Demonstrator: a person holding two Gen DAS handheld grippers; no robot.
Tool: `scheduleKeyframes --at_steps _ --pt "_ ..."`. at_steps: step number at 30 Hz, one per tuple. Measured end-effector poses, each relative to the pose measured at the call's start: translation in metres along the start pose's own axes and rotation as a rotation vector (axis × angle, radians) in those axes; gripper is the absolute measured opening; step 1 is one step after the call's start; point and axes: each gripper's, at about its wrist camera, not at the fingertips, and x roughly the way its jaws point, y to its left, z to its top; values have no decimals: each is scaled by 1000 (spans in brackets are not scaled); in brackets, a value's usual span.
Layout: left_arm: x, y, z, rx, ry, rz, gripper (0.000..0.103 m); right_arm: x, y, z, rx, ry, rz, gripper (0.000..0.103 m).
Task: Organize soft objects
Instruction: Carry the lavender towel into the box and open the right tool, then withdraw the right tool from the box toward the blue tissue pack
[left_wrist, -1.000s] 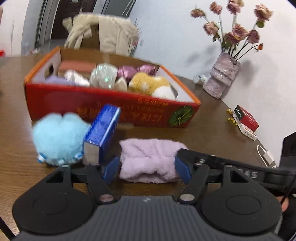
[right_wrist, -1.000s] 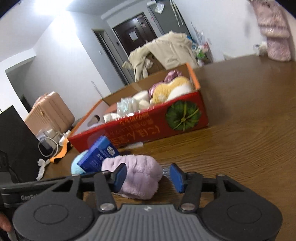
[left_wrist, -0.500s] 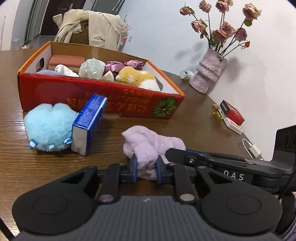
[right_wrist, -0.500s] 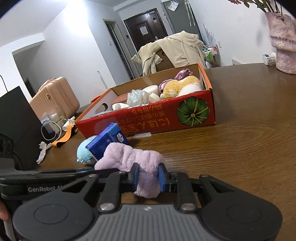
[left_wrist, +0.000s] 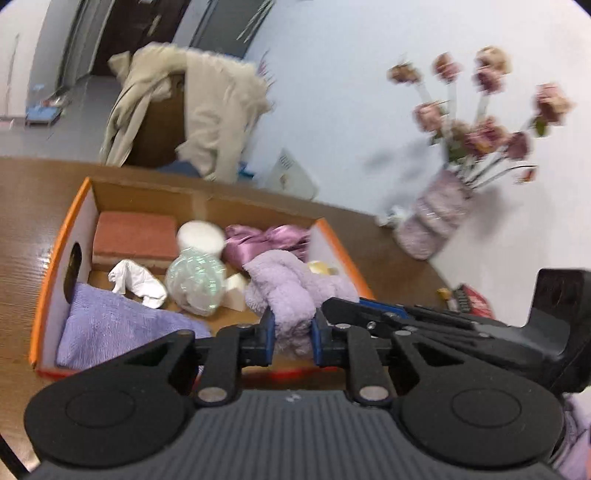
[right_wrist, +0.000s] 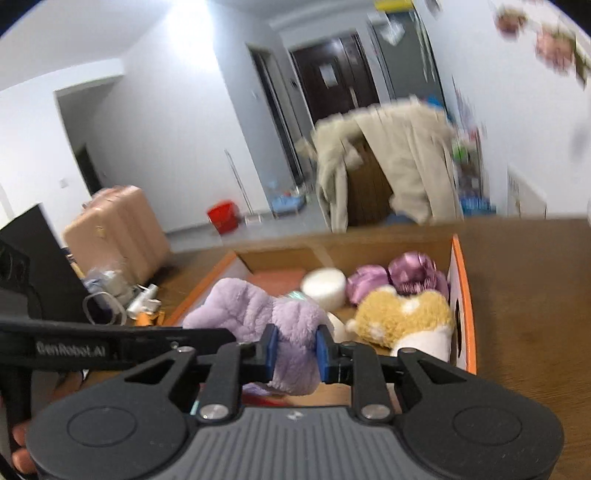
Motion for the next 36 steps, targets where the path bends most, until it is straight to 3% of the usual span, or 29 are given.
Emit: scheduleKeyframes --at_steps 5,9,11,14,17,22,29,36 --pt "33 28 -7 -26 89 25 23 48 -14 -5 -2 138 -20 24" --pt "31 39 -13 -16 88 41 43 63 -13 -19 -14 175 -79 29" --pt "18 41 -12 2 62 40 53 60 -11 -19 -25 152 -100 41" --pt "-14 38 -10 27 -2 39 56 40 -6 -15 -25 111 -106 47" --pt "-50 35 -14 45 -65 46 66 9 4 -8 -44 40 -123 56" --pt "-103 35 -49 78 -129 81 75 -50 33 -17 -69 -58 -123 65" --pt "-128 30 -121 141 -99 112 81 -102 81 -82 -69 -78 -200 72" --pt "-131 19 -169 204 -57 44 83 -117 91 -144 -15 -44 -300 75"
